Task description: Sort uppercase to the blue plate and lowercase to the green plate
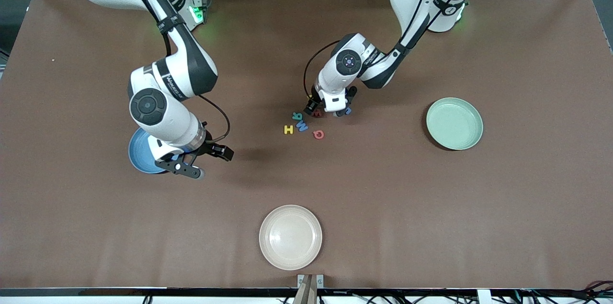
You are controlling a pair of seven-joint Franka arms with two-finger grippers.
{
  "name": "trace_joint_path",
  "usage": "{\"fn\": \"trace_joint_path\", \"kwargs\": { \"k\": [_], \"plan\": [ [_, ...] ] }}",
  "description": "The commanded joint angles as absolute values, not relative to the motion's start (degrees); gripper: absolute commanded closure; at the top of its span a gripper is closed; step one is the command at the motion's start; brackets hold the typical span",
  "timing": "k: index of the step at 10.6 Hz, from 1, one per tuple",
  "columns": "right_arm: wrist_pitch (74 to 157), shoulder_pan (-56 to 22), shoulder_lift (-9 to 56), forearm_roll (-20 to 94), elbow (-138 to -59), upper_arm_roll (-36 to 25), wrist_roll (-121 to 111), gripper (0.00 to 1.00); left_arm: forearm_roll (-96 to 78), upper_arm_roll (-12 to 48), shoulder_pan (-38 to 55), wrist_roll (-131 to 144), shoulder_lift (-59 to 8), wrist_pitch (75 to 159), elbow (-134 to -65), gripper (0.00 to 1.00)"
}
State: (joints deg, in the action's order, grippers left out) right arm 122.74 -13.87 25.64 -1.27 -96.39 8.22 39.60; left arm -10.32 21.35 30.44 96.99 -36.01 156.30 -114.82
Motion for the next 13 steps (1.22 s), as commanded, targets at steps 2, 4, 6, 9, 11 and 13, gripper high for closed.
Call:
{"fn": "trace_joint_path", "kwargs": {
  "k": [2,4,6,9,11,13],
  "plan": [
    [121.5,-13.2,24.5,-1.7,-96.7,8.6,39.3,0.05,-8.6,20.8,30.8,99.1,-36.3,152.5,-112.0,0.24],
    [121.5,-13.2,24.3,-1.7,-96.6,8.6,39.3,0.05,-8.5,20.5,30.9,99.0,-35.7,151.9,-111.9,0.25],
    [120.4,-13.1,23.7,-1.5,-96.5,8.6,39.3,0.05,-8.5,20.5,30.9,99.0,-35.7,151.7,-111.4,0.3],
    [119.9,-13.0,23.6,-1.7,-96.5,8.6,39.5,0.06,-8.5,20.5,31.0,99.0,-35.9,151.3,-111.1,0.33],
    [119.3,-12.8,23.3,-1.7,-96.5,8.4,39.3,0.06,-7.0,20.5,31.4,99.1,-36.3,151.3,-111.1,0.35],
    [119.1,-12.5,22.9,-1.6,-96.5,8.4,39.3,0.07,-6.9,20.5,31.8,99.1,-36.3,151.3,-111.2,0.35]
  ]
}}
